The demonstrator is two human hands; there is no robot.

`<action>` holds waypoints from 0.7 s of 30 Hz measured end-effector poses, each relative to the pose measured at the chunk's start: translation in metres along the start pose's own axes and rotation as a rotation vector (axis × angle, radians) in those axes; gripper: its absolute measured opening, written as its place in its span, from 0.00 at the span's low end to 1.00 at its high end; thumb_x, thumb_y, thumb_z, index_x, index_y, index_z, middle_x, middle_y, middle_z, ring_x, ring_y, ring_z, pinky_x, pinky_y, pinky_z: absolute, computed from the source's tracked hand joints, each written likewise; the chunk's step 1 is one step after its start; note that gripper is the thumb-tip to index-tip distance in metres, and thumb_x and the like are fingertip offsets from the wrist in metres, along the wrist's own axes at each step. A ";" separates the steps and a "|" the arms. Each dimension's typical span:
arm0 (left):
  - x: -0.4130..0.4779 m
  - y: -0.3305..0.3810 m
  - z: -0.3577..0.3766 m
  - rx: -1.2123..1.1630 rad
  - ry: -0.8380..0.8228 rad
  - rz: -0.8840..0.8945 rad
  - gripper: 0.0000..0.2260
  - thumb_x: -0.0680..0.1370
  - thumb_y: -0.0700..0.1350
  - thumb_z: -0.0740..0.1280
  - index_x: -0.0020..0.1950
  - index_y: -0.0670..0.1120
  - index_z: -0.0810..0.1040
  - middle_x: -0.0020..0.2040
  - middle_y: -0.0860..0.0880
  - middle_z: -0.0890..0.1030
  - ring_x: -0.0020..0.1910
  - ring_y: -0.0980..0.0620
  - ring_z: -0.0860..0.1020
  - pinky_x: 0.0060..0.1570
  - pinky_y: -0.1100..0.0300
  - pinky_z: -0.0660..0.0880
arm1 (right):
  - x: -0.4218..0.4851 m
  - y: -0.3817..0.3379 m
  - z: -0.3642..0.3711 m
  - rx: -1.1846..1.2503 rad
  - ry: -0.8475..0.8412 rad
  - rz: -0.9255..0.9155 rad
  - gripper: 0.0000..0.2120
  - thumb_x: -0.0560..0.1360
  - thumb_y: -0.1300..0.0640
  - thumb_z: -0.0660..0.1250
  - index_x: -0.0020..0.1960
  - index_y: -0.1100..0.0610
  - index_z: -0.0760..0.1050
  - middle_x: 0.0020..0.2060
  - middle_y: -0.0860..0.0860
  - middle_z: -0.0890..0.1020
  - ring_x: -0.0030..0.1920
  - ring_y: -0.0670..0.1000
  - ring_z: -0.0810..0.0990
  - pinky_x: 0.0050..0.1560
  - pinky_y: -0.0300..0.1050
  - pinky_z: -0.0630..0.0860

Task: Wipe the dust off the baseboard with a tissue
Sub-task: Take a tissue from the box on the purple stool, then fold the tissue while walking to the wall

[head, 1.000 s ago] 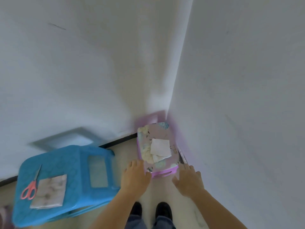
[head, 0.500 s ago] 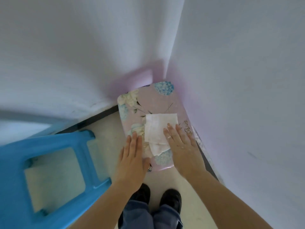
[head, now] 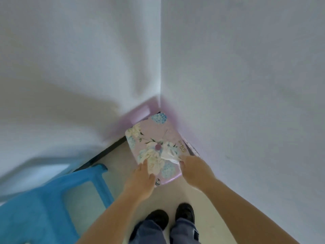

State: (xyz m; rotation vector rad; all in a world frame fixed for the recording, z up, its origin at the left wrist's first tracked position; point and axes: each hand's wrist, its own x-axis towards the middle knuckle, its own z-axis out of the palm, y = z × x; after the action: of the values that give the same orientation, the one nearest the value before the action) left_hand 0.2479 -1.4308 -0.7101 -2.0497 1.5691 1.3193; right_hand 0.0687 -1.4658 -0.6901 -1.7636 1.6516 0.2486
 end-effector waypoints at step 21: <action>-0.400 0.177 0.078 0.487 -0.207 0.860 0.24 0.82 0.44 0.56 0.78 0.46 0.57 0.75 0.47 0.65 0.72 0.48 0.66 0.68 0.58 0.62 | -0.548 0.002 -0.043 0.889 0.793 0.769 0.10 0.80 0.59 0.50 0.41 0.55 0.66 0.34 0.49 0.72 0.32 0.48 0.69 0.30 0.40 0.63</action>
State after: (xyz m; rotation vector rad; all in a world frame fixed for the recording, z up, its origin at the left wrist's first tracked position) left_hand 0.0501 -1.1913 -0.3924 -0.9263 2.4683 1.1273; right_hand -0.0397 -1.0522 -0.3440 -0.4936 2.3911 -0.8380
